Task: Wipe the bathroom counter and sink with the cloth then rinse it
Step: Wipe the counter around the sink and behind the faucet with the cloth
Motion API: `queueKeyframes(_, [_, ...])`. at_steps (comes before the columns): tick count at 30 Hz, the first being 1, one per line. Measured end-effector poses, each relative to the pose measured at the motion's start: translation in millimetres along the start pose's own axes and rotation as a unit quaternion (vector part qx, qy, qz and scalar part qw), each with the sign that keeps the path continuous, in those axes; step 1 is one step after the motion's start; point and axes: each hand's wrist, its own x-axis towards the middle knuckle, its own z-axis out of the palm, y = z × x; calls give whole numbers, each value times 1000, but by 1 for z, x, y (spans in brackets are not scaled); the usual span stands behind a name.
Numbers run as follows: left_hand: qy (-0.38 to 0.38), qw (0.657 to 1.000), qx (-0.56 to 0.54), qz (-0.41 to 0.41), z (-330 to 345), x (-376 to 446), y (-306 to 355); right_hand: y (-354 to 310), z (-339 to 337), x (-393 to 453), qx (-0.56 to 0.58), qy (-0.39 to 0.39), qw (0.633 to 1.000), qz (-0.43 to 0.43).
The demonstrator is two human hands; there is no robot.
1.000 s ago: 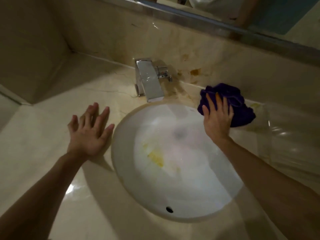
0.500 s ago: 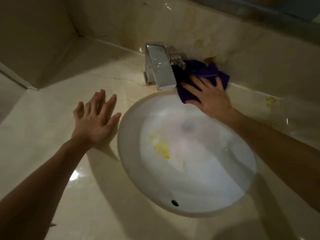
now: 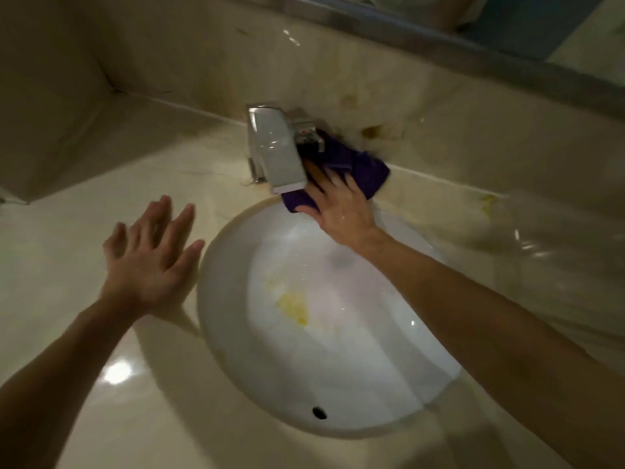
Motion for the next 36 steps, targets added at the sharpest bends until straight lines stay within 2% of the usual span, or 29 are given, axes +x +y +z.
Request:
queueKeyframes(3, [6,1000,7,-17,5,3,-1,64,-12,-25,-43,-78,996,-23])
queueKeyframes(6, [15,1000,5,-12,7,3,-1,110,-26,-75,-40,-93,995,-19])
queueKeyframes(9, [23,1000,6,-16,8,4,-1,129,-35,-125,-10,-84,989,124])
queueKeyframes(12, [23,999,14,-16,11,5,-4,120,-40,-151,-2,-73,954,290])
queueKeyframes(14, [20,1000,17,-11,13,7,-8,108,-44,-146,-13,-77,937,342])
queueKeyframes(17, [13,1000,7,-7,13,10,-10,95,-47,-136,-11,-110,921,373])
queueKeyframes(22, [20,1000,9,0,12,7,-7,87,-53,-174,-6,-88,950,300])
queueKeyframes(27, [17,999,28,-1,12,8,-8,117,-46,-137,-5,-102,956,276])
queueKeyframes(31, [20,999,27,-2,12,6,-6,120,-45,-135,-19,-51,966,253])
queueKeyframes(34, [25,999,26,6,10,6,-5,117,-56,-157,16,19,986,164])
queueKeyframes(36, [17,999,28,9,9,5,-5,110,-72,-181,68,-9,994,80])
